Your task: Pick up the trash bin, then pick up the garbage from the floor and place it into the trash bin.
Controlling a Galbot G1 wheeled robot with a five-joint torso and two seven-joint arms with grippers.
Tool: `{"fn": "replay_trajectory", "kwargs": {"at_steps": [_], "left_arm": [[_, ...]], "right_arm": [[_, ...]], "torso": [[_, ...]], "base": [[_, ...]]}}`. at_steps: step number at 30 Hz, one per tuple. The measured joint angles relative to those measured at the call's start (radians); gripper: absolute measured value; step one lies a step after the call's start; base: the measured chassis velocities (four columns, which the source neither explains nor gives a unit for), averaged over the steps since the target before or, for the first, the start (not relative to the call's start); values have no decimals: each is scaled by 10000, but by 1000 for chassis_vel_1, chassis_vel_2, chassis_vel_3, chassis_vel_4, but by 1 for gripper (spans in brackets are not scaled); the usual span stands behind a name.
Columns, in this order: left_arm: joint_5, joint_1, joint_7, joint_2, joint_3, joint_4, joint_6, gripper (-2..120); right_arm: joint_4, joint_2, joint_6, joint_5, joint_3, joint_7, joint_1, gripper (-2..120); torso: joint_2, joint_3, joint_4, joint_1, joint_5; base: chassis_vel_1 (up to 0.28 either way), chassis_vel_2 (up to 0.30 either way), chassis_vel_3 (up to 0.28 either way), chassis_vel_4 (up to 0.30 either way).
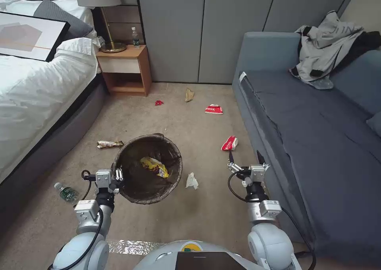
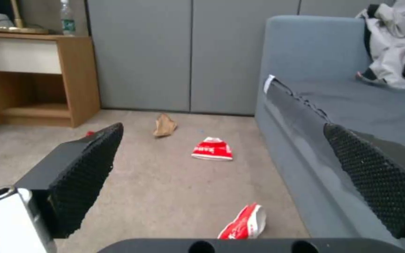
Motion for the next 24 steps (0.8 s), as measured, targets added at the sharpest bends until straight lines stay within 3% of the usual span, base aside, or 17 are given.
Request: {"fn": "replay_trajectory", "kwargs": {"at_steps": [11,14,24], "left_arm": [[-413,-61,-63,108,-552,100,30,0],[-485,0,-74,61,-775,109,42,0],[-351,90,-231,-150,-829,-167,258,0]], "right_arm": [[-575,-1539,-401,939,-208,-462,785,100],[-929,-2210,-535,1390,-540,-694,1142,100],[-2270,-3238,-922,2411,-1463,-1675,2368,100]], "torso": [[0,-1,1,-1,1],[0,0,2,-1,1],[0,0,0,0,1]], "base": [[0,0,0,0],[0,0,0,0],[0,0,0,0]]}}
